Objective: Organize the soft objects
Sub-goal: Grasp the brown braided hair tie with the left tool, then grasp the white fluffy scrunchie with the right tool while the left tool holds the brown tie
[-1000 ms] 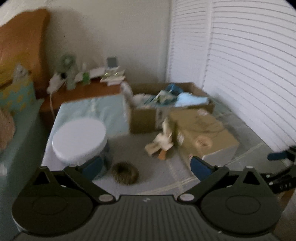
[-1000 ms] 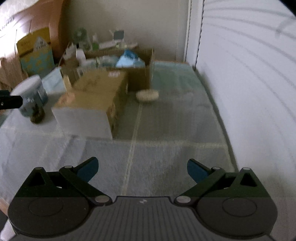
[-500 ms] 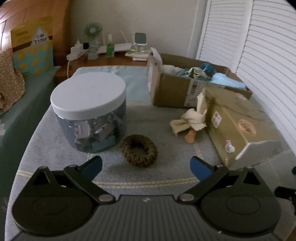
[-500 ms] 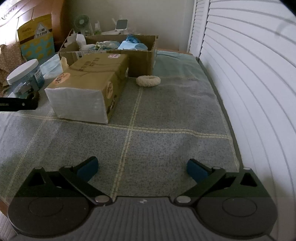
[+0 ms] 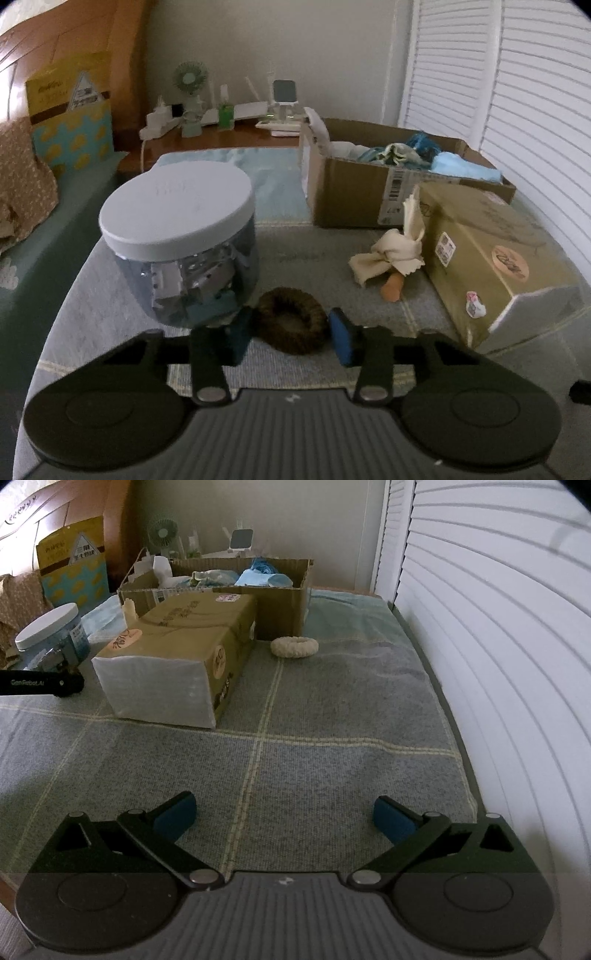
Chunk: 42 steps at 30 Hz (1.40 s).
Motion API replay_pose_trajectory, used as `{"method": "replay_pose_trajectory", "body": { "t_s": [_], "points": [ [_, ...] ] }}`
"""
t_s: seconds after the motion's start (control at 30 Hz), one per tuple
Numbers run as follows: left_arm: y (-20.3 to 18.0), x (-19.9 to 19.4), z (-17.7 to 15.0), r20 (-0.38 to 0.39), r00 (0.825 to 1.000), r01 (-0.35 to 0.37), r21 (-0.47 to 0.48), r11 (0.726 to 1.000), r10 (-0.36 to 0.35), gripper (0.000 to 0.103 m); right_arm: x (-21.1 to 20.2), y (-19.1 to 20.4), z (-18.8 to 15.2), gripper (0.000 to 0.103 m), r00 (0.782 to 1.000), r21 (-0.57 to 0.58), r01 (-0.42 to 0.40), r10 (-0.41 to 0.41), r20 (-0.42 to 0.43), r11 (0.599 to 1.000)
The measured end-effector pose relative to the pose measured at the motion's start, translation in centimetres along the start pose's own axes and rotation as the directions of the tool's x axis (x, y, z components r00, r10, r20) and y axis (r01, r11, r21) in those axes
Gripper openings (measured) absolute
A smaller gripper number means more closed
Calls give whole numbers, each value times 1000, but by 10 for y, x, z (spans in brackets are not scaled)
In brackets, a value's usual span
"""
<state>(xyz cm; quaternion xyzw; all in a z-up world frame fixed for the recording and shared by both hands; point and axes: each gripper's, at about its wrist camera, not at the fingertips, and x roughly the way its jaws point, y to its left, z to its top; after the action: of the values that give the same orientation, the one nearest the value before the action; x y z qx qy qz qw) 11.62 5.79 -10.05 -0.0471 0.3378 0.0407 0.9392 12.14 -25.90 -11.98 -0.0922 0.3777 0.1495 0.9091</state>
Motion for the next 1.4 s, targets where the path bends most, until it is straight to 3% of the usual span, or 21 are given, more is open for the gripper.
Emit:
{"method": "replay_pose_trajectory", "body": {
  "t_s": [0.3,0.8,0.97,1.1,1.4],
  "points": [
    [-18,-16,-9,-56,984,172,96,980,-167,41,1,-4,5,103,1000,-4,-4,4,-24,1000],
    [-22,-20,-15,-41,985,173,112,978,-170,43,27,-27,37,103,997,40,50,-48,-63,998],
    [-28,-20,-17,-39,985,170,123,978,-166,58,39,-30,50,103,998,20,30,-29,-57,999],
    [-30,-19,-18,-31,988,156,134,979,-153,60,46,-26,61,102,999,-60,40,-42,-31,997],
    [-28,-18,-16,-32,988,155,119,981,-152,60,44,-34,94,78,998,-105,-34,40,56,994]
  ]
}}
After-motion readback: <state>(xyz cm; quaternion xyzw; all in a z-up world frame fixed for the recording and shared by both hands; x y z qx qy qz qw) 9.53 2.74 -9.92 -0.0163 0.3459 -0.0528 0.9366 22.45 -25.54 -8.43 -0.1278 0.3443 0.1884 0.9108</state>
